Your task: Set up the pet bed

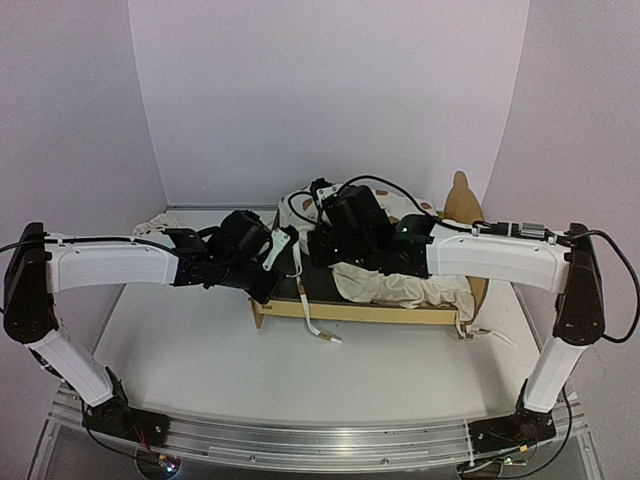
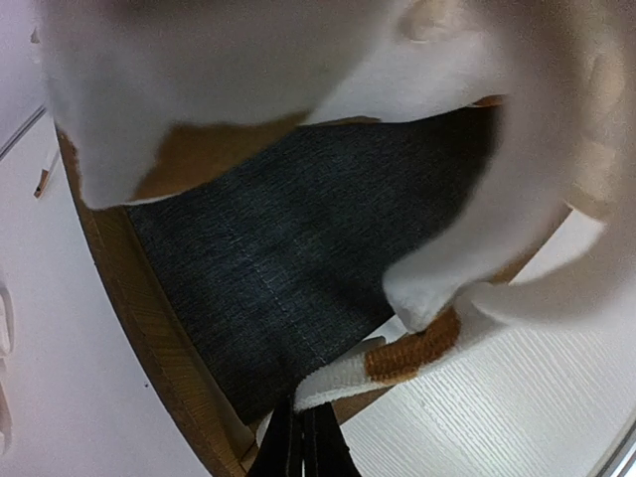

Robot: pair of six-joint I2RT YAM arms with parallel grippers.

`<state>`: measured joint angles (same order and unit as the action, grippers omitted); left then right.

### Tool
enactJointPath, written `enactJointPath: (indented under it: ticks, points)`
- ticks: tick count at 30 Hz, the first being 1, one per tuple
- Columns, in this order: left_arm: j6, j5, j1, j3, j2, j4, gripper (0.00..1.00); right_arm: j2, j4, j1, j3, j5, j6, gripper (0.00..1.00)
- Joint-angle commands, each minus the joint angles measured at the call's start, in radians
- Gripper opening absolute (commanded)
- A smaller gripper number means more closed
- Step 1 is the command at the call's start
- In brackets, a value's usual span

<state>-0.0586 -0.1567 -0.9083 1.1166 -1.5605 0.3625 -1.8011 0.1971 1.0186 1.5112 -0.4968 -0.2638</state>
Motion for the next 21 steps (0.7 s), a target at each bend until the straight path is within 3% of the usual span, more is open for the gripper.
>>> enactJointPath:
  ticks: [1, 11, 21]
  points:
    - [-0.029, 0.057, 0.030, -0.008, -0.017, -0.059, 0.00, -0.008, -0.021, -0.011, 0.023, -0.011, -0.012, 0.00]
    - [-0.044, 0.288, 0.035, 0.047, -0.094, -0.100, 0.00, 0.013, -0.021, -0.041, -0.006, -0.020, -0.025, 0.00]
    - [-0.078, 0.381, 0.034, 0.084, -0.124, -0.140, 0.00, 0.047, -0.021, -0.071, -0.043, -0.020, -0.032, 0.00]
